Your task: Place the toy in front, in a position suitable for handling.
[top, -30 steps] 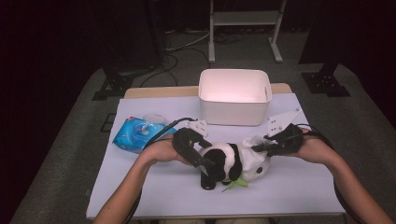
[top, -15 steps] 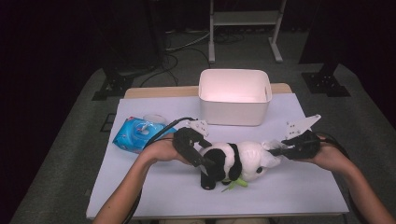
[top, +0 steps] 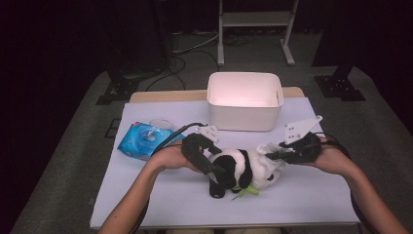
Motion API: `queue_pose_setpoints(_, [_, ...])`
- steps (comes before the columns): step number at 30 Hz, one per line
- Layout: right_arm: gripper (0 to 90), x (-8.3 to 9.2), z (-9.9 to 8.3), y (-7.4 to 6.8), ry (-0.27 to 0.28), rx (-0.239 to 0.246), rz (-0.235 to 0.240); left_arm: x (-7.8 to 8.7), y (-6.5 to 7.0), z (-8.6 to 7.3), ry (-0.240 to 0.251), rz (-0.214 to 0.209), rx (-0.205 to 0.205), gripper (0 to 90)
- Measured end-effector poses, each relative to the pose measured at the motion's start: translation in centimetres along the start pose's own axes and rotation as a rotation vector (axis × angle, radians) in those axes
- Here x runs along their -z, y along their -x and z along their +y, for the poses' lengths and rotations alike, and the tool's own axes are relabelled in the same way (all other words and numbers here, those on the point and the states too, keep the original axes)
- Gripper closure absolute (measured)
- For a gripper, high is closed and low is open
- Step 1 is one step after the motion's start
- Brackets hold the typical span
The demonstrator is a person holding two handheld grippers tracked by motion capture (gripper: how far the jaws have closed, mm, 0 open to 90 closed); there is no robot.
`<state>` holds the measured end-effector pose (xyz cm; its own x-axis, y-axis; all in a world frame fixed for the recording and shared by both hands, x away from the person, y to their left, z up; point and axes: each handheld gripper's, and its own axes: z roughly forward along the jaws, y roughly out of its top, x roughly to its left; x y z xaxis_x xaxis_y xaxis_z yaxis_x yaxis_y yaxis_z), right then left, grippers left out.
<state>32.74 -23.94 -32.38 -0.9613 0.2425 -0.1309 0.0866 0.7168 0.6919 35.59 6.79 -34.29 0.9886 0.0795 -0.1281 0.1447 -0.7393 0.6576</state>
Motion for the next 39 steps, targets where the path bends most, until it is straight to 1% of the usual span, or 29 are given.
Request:
queue_pose_setpoints(1, [78.5, 0.0, 0.0, 0.0, 0.000, 0.000, 0.000, 0.0, 0.0, 0.0, 0.000, 0.000, 0.000, 28.7])
queue_pose_setpoints(2, [78.5, -0.6, 0.9, -0.2, -0.002, 0.015, 0.012, -0.1, 0.0, 0.0, 0.003, 0.000, 0.003, 28.7])
queue_pose_setpoints(3, [78.5, -0.6, 0.9, -0.2, -0.002, 0.015, 0.012, -0.1, 0.0, 0.0, 0.003, 0.000, 0.003, 28.7])
queue_pose_setpoints(4, [78.5, -1.3, 1.8, -0.3, 0.001, 0.030, 0.033, -0.2, 0.1, 0.1, 0.004, 0.003, 0.000, 28.7])
queue_pose_setpoints(5, [78.5, -1.3, 1.8, -0.3, 0.001, 0.030, 0.033, -0.2, 0.1, 0.1, 0.004, 0.003, 0.000, 28.7])
queue_pose_setpoints(6, [78.5, -2.0, 2.4, -0.3, -0.007, 0.045, 0.047, -0.3, 0.1, 0.1, 0.001, 0.003, -0.004, 28.7])
queue_pose_setpoints(8, [78.5, -2.7, 2.9, -0.5, -0.014, 0.050, 0.063, -0.5, 0.2, 0.3, 0.002, 0.006, -0.004, 28.7])
queue_pose_setpoints(10, [78.5, -3.5, 3.4, -0.5, -0.024, 0.067, 0.077, -0.6, 0.2, 0.4, -0.001, 0.007, -0.010, 28.7])
queue_pose_setpoints(12, [78.5, -4.1, 3.9, -0.7, -0.029, 0.082, 0.088, -0.8, 0.2, 0.6, -0.013, 0.013, -0.007, 28.7])
queue_pose_setpoints(15, [78.5, -4.3, 4.4, -0.7, -0.028, 0.084, 0.090, -0.8, 0.0, 0.6, -0.014, 0.012, -0.007, 28.7])
queue_pose_setpoints(18, [78.5, -4.5, 5.2, -0.7, -0.005, 0.091, 0.103, -1.0, -0.1, 0.8, -0.016, 0.010, -0.009, 28.7])
queue_pose_setpoints(19, [78.5, -4.5, 5.2, -0.7, -0.005, 0.091, 0.103, -1.0, -0.1, 0.8, -0.016, 0.010, -0.009, 28.6])
queue_pose_setpoints(22, [78.4, -4.9, 5.9, -0.9, 0.018, 0.093, 0.119, -1.1, -0.1, 1.0, -0.016, 0.010, -0.010, 28.6])
queue_pose_setpoints(25, [78.1, -5.1, 6.2, -1.0, 0.025, 0.095, 0.127, -1.1, -0.1, 1.0, -0.014, 0.010, -0.010, 28.5])
queue_pose_setpoints(26, [78.0, -5.4, 6.6, -1.2, 0.027, 0.105, 0.134, -1.1, -0.2, 0.9, -0.009, 0.011, -0.011, 28.6])
queue_pose_setpoints(29, [78.1, -5.5, 6.8, -1.3, 0.028, 0.114, 0.138, -1.0, -0.3, 0.7, 0.000, 0.008, -0.011, 28.6])
queue_pose_setpoints(30, [78.0, -5.5, 6.8, -1.2, 0.026, 0.116, 0.136, -1.0, -0.3, 0.5, 0.011, 0.003, -0.004, 28.6])
queue_pose_setpoints(32, [78.1, -5.4, 6.7, -1.2, 0.028, 0.107, 0.137, -1.0, -0.3, 0.4, 0.017, 0.002, -0.004, 28.6])
queue_pose_setpoints(34, [78.1, -5.4, 6.6, -1.2, 0.031, 0.107, 0.138, -1.0, -0.3, 0.4, 0.015, 0.004, -0.003, 28.6])
queue_pose_setpoints(36, [78.1, -5.5, 6.7, -1.3, 0.030, 0.118, 0.136, -1.0, -0.2, 0.6, 0.006, 0.008, -0.005, 28.6])
queue_pose_setpoints(38, [78.1, -5.7, 7.0, -1.4, 0.034, 0.117, 0.142, -1.0, -0.1, 0.7, 0.001, 0.014, -0.005, 28.5])
queue_pose_setpoints(39, [78.1, -6.0, 7.4, -1.5, 0.038, 0.114, 0.152, -1.0, -0.1, 0.7, 0.001, 0.015, -0.002, 28.5])
